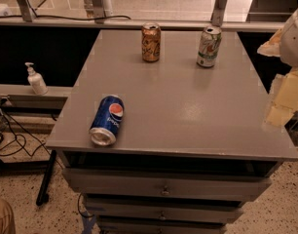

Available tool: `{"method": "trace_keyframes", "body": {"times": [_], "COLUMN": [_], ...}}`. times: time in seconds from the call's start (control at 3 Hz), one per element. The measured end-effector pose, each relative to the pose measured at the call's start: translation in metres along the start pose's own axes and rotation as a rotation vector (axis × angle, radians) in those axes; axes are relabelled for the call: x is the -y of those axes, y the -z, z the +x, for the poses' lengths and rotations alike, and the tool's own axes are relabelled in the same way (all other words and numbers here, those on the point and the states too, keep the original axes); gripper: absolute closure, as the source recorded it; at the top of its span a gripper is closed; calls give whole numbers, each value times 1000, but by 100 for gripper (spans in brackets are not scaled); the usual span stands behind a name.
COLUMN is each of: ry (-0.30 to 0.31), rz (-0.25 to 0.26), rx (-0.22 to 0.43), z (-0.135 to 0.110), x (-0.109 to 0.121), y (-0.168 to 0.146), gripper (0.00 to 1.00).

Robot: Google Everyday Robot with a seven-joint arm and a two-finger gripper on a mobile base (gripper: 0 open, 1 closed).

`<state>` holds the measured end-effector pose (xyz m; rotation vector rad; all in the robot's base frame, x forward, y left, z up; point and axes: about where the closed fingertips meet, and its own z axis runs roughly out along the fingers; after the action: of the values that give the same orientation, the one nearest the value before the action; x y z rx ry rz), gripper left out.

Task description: Move orange can near pepsi can

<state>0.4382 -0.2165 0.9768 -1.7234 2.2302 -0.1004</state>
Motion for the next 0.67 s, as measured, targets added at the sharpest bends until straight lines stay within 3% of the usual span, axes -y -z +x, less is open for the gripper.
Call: {"method": "trace_keyframes", "body": {"times": [0.33,0.67], "ry": [0,-11], "rz": [0,-4], "rx": [0,87], "z": [0,-13], "x": [0,5], "y": [0,-14], "gripper": [0,0]}}
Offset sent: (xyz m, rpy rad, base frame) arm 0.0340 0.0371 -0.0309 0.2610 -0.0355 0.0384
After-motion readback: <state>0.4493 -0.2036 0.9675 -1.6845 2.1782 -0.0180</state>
